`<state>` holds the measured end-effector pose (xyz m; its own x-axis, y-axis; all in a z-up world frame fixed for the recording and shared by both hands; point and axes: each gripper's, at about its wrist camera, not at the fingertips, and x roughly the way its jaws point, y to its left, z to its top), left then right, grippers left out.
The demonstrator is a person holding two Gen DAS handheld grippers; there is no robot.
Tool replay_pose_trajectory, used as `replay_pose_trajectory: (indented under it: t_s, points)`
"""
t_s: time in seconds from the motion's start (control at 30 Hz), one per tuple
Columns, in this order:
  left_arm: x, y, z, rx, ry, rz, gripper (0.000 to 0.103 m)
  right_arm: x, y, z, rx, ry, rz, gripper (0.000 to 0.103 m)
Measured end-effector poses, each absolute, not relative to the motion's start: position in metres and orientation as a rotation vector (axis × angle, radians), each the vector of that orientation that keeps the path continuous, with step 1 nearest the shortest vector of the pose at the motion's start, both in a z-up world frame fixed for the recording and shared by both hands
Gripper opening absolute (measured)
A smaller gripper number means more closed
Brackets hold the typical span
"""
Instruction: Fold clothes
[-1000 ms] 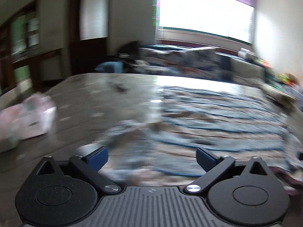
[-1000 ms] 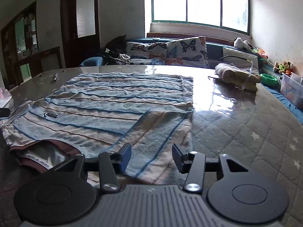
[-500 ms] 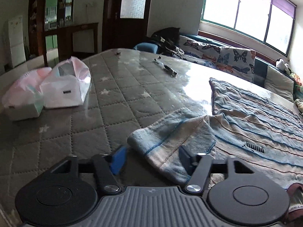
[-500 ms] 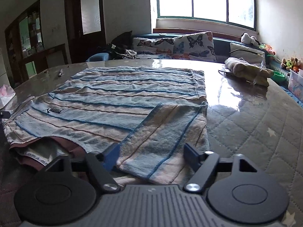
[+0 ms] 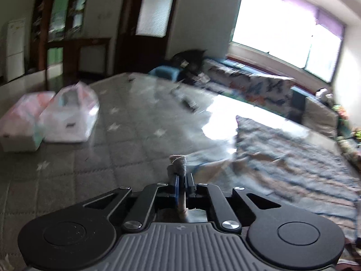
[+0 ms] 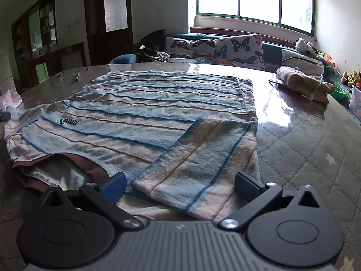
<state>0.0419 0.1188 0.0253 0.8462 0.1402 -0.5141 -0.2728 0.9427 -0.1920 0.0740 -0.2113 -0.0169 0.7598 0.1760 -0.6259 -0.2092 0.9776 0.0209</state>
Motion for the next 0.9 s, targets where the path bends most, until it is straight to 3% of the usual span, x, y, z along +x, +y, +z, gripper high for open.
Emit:
replay_pose_trajectory:
  t_s: [0.23, 0.5, 0.73, 0.9]
  points:
    - [0.038, 0.073, 0.049, -0.248, 0.461, -0.029, 0.003, 0.074, -0.211, -0.018, -0.057, 0.678, 0.209, 0.103]
    - [0.042, 0.025, 0.042, -0.171, 0.520, -0.239, 0.008, 0.074, -0.210, -0.017, -0.056, 0.678, 0.209, 0.103]
    - [0.045, 0.036, 0.038, -0.117, 0.533, -0.181, 0.020, 0.074, -0.210, -0.017, -0.055, 0.679, 0.209, 0.103]
    - [0.054, 0.054, 0.012, -0.087, 0.642, -0.098, 0.021, 0.075, -0.210, -0.017, -0.060, 0.680, 0.208, 0.103]
